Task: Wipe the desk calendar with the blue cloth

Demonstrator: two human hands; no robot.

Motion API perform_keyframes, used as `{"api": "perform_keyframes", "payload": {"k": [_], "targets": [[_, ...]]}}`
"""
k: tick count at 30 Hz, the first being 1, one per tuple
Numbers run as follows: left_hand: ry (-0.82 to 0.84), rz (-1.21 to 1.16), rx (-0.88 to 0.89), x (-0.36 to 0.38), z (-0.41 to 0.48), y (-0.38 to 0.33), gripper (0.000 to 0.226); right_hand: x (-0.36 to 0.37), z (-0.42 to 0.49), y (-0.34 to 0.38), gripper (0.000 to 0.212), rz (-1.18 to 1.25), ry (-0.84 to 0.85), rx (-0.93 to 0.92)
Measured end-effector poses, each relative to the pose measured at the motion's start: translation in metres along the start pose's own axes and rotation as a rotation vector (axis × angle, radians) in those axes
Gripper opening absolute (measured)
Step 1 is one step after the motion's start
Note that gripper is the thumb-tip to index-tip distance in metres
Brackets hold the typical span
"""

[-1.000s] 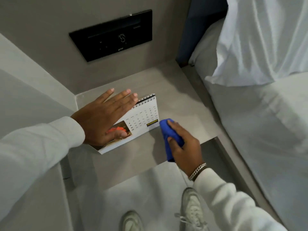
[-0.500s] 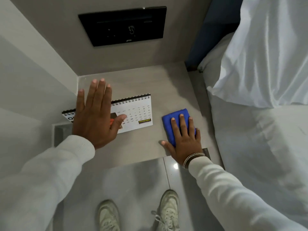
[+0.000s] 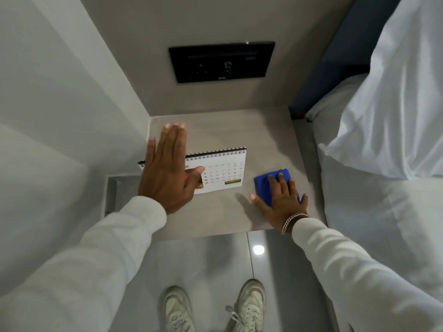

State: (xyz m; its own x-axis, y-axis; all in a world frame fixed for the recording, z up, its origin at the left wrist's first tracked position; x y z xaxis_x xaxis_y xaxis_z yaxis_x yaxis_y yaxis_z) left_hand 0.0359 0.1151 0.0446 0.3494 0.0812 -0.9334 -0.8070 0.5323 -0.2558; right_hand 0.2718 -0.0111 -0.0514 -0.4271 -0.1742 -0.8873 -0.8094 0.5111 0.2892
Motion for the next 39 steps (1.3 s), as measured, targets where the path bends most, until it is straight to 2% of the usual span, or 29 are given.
{"api": "perform_keyframes", "payload": {"k": [2,5,6,8,13,16,22,26,30,35,37,39], "targets": [[-0.139,-0.227,-0.296,-0.019,-0.01,0.013,0.079,-0.03,-0.003,0.024,0.073,0.346,-0.141,0.008],[-0.262,-0.595,-0.952,-0.029,-0.037,0.041,0.07,-0.058,-0.007,0.056,0.046,0.795,-0.28,0.109],[-0.249,-0.643,-1.097,-0.028,-0.046,0.047,0.064,-0.062,-0.007,0.065,0.039,0.874,-0.285,0.134],[-0.226,-0.691,-1.226,-0.023,-0.056,0.054,0.053,-0.066,-0.004,0.08,0.028,0.989,-0.296,0.132],[-0.135,-0.926,-1.227,-0.001,-0.055,0.057,0.045,-0.054,0.006,0.094,0.036,1.136,-0.251,0.125],[-0.198,-0.949,-1.231,0.002,-0.049,0.063,0.037,-0.05,0.009,0.092,0.046,1.163,-0.24,0.158],[-0.239,-1.053,-1.191,-0.004,-0.01,0.075,0.029,-0.073,0.038,0.106,0.044,1.212,-0.272,0.152],[-0.242,-1.046,-1.139,-0.003,0.037,0.081,0.036,-0.095,0.078,0.12,0.043,1.153,-0.271,0.111],[-0.244,-1.03,-1.132,0.004,0.071,0.086,0.057,-0.099,0.111,0.129,0.057,1.091,-0.242,0.117],[-0.242,-1.008,-1.166,0.016,0.083,0.096,0.081,-0.085,0.125,0.133,0.034,1.103,-0.201,0.119],[-0.22,-1.014,-1.157,0.02,0.083,0.101,0.075,-0.085,0.125,0.138,0.032,1.086,-0.21,0.106],[-0.237,-1.029,-1.193,0.02,0.082,0.105,0.052,-0.09,0.124,0.139,0.033,1.06,-0.29,0.124]]}}
Point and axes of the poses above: each hand's wrist, its own z-axis towards the middle knuckle, its own x-axis out of the palm, y = z × x, the point moved 4 cm from there along z, towards the middle knuckle, and after that the axes turned 8 degrees about -y, right-handed, at the moved point
